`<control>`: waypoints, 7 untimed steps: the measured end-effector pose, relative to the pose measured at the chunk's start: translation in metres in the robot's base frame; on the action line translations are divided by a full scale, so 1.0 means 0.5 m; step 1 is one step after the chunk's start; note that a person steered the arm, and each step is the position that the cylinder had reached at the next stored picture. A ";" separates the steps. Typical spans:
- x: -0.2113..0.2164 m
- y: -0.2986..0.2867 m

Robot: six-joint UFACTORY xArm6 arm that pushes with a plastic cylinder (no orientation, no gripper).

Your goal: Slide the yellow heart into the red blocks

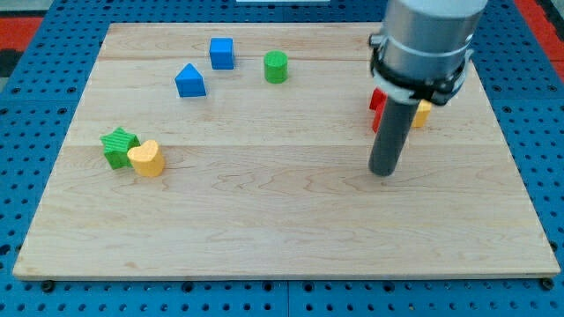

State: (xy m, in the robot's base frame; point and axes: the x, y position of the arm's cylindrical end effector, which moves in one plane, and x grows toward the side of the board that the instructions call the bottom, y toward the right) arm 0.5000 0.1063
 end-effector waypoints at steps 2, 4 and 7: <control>0.056 -0.311; 0.033 -0.609; -0.064 -0.539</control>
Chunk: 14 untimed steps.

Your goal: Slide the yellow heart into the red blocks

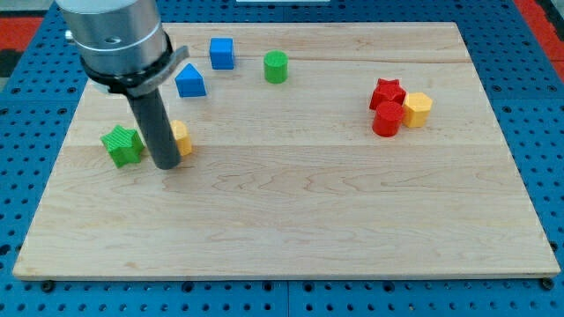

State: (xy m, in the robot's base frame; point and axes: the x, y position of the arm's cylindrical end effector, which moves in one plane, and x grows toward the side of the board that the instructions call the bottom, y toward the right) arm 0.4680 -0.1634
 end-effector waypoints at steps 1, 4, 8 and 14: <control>-0.025 -0.053; -0.056 0.353; -0.138 0.185; -0.141 0.509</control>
State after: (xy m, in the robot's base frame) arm 0.3973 0.0910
